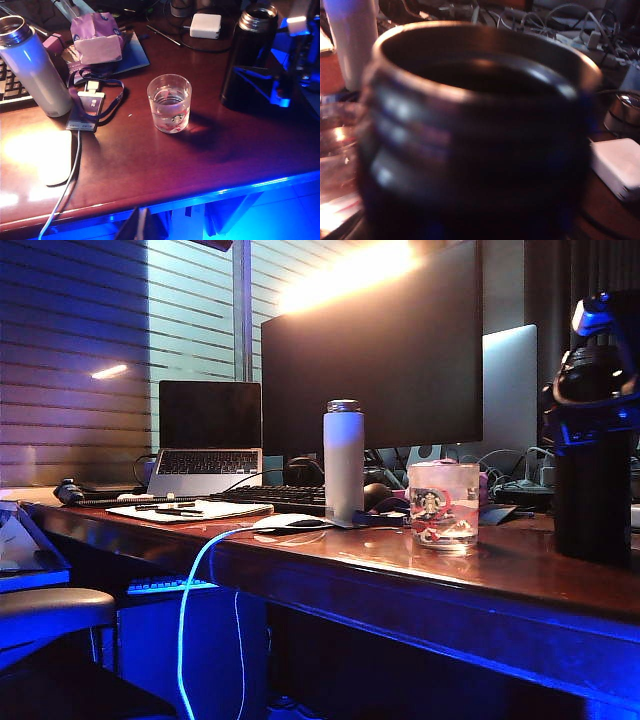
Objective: Pick up the black thermos, pour a little water from inside into the glass cup, then place the black thermos back on the table.
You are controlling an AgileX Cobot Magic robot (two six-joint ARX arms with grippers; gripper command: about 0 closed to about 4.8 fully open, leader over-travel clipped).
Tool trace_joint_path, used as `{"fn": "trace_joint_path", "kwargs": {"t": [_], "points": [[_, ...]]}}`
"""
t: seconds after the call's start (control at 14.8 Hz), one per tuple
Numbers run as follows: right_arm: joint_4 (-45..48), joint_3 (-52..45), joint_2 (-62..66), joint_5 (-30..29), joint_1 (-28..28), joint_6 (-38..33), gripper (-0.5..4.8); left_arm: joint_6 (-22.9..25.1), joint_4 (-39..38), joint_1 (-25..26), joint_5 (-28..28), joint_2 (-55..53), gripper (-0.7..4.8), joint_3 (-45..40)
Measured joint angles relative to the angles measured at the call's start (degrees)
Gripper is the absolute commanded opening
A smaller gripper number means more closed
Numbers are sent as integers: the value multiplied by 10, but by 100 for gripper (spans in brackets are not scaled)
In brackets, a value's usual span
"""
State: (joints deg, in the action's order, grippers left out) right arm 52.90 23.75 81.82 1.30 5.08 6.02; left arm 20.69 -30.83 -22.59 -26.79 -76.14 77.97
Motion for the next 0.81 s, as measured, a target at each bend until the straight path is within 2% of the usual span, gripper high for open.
{"fn": "trace_joint_path", "kwargs": {"t": [0.34,0.41,0.47,0.54,0.81], "points": [[-16,-54,-88,0,0,0,479,0,0,0,0,0,-4,0],[-35,-68,-119,0,0,0,364,0,0,0,0,0,-4,0],[-55,-74,-146,0,0,0,147,0,0,0,0,0,-4,0],[-83,-84,-183,0,0,-1,-1,0,0,0,0,0,-4,0],[-231,-130,-371,1,1,0,-1,0,0,0,0,0,-4,0]]}}
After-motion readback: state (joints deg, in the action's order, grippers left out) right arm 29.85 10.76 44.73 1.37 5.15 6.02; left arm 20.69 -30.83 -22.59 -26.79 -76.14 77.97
